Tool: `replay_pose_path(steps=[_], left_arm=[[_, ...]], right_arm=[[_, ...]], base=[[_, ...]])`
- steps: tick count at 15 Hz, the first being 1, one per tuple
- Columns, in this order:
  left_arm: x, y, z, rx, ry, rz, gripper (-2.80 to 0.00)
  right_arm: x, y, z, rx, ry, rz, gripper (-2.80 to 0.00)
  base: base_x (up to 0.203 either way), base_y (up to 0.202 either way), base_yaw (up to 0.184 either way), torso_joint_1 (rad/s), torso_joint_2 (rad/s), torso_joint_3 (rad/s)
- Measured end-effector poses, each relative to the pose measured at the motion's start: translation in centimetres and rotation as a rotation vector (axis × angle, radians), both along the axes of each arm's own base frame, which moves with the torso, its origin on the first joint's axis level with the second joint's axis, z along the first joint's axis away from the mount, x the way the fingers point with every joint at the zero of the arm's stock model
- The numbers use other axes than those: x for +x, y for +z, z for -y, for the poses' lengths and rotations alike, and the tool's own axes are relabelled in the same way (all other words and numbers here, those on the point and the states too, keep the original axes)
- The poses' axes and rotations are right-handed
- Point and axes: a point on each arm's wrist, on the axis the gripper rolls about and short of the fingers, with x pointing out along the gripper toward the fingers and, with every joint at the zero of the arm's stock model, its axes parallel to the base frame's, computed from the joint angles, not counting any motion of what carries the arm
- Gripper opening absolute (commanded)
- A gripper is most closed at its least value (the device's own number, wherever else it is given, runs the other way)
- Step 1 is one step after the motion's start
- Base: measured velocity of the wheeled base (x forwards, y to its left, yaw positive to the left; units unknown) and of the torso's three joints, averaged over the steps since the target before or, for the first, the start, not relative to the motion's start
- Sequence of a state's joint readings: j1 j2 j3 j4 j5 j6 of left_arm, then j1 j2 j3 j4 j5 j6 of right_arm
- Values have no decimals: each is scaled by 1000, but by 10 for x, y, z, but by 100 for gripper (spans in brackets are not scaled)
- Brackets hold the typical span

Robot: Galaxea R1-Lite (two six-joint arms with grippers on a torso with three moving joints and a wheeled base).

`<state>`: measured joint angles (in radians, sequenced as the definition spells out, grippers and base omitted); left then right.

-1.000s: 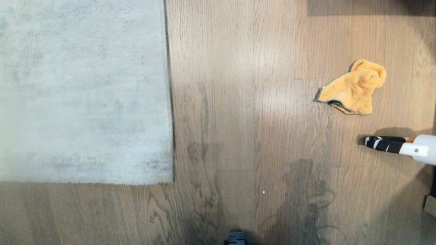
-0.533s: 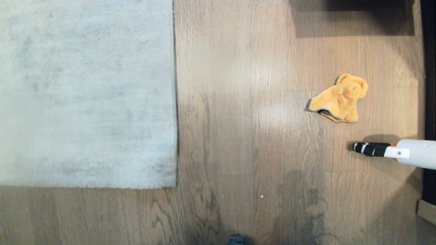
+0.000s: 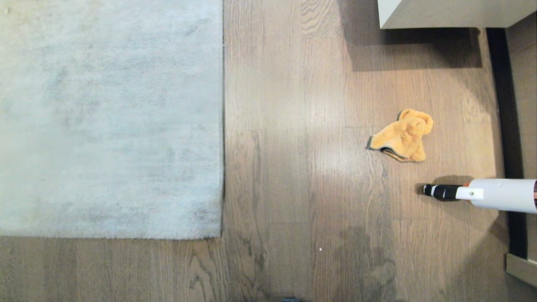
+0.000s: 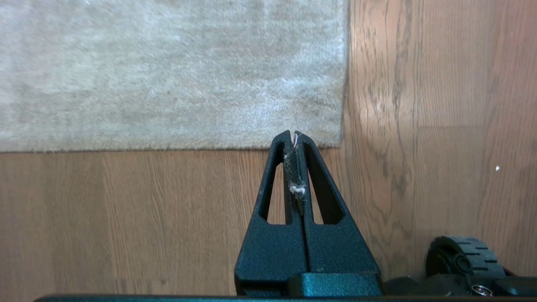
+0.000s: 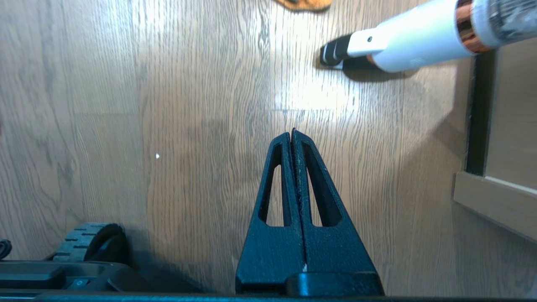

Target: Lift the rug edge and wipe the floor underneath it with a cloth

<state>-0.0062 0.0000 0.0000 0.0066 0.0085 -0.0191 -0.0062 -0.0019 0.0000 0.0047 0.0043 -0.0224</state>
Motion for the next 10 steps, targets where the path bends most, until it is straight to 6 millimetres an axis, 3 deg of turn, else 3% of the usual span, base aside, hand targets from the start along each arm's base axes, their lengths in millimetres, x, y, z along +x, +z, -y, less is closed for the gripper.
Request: replay_pose_path(steps=[10], left_arm=[[0, 0, 0, -7, 8, 0, -280]], right_arm=[[0, 0, 0, 0, 0, 0, -280]], base=[[0, 0, 0, 2, 4, 201]])
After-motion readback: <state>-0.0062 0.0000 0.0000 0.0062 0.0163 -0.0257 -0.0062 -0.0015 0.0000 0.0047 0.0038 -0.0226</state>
